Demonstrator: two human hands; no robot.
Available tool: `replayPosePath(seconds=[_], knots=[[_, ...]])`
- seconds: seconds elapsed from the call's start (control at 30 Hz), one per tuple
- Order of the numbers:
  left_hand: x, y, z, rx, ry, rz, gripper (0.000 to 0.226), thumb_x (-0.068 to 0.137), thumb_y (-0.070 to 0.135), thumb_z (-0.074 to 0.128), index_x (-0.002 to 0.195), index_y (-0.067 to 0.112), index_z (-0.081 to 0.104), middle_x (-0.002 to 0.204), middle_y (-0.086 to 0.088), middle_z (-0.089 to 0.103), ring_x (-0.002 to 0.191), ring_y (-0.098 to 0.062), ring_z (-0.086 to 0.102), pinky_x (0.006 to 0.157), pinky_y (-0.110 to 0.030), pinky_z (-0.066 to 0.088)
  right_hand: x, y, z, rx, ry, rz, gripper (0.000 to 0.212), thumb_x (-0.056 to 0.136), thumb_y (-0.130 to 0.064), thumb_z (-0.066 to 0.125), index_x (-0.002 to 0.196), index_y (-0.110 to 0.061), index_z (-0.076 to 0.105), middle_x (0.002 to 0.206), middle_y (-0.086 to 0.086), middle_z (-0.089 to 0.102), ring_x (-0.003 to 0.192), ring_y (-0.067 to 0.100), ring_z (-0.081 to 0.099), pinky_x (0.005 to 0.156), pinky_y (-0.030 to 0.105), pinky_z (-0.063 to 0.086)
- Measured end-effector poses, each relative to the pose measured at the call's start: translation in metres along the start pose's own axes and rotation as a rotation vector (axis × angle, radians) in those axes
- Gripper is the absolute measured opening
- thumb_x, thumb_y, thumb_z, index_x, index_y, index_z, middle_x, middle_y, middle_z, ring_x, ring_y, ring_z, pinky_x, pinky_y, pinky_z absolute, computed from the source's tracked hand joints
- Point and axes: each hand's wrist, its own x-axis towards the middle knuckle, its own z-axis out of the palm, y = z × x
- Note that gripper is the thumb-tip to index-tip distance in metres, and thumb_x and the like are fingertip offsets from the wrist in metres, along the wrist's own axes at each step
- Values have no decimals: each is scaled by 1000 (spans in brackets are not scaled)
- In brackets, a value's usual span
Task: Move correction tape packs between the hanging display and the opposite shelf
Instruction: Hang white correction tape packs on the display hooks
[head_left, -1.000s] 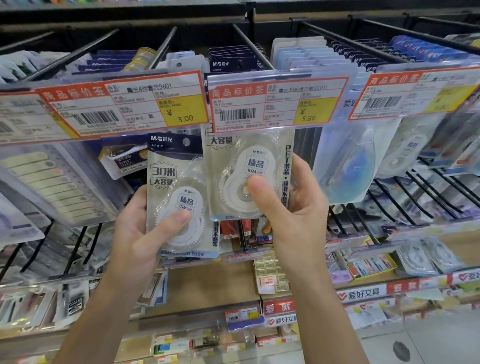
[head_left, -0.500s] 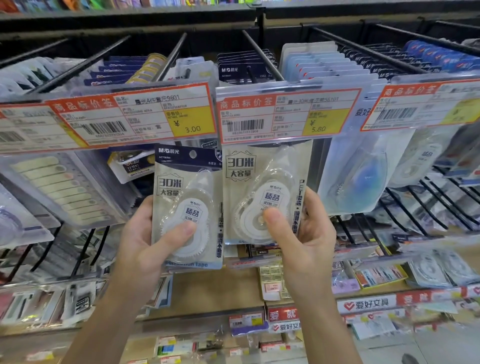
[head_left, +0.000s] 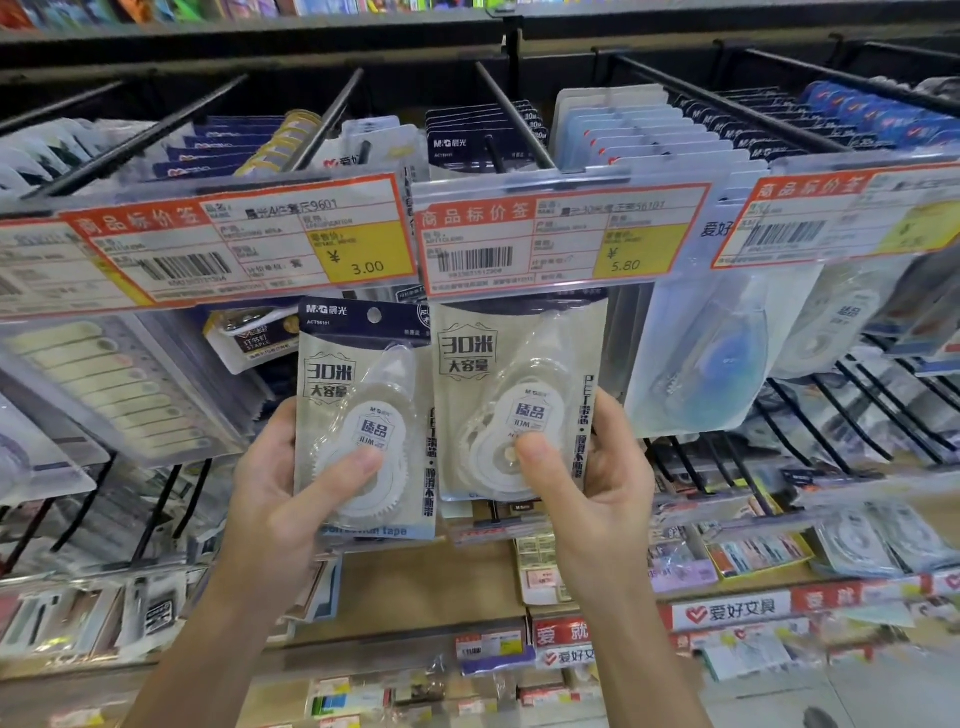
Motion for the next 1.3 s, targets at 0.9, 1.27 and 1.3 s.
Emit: replayPosePath(seconds=[0.9,1.27,1.3], knots=[[7,6,9,17,-11,-35,57,57,62,89,105,36,71,108,-10,74,98,-31,73,78,-36,62,1,-39,17,31,26,-71,22,85,-21,70,107,-18,67,84,-10,73,73,4,69,65,16,53],[9,-2,5,36,-4,-59,61,60,60,89,109,29,70,111,-15,73,101,-36,71,83,-43,61,-5,-47,15,31,20,5,24,84,-23,73,108,-23,71,88,-4,76,77,9,72,66,18,55],[9,-2,5,35,-6,-61,62,60,59,89,110,28,70,111,-15,73,101,-37,71,83,-45,61,-2,-48,16,20,7,-6,23,86,-22,73,109,-20,69,89,-4,76,78,9,73,66,18,55]])
